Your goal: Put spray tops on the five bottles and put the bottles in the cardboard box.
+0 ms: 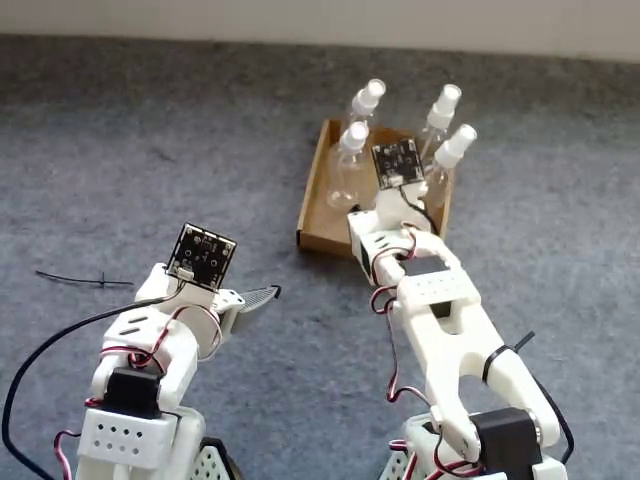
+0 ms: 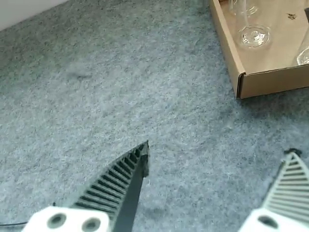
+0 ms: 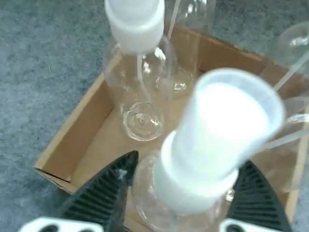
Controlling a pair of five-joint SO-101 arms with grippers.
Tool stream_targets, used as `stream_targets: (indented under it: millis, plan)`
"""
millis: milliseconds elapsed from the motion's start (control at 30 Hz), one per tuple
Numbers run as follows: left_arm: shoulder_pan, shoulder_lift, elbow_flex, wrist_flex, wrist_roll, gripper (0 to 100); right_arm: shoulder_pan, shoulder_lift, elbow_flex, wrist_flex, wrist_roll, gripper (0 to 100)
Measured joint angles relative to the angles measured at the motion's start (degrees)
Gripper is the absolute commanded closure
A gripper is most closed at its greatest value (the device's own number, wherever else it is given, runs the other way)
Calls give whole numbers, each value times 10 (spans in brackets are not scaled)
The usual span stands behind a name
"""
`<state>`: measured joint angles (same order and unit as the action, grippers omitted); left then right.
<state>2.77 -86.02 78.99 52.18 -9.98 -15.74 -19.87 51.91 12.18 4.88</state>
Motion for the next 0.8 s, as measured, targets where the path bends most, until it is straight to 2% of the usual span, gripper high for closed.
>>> stream_targets:
  millis: [233, 600, 800]
  plan:
    - [0, 0, 0, 0, 0, 632, 0, -64, -61, 105, 0, 742]
    - [0, 0, 0, 0, 0, 632, -27, -120, -255, 304, 0, 742]
    - [0, 0, 0, 0, 0, 632, -30, -180, -276, 363, 0, 742]
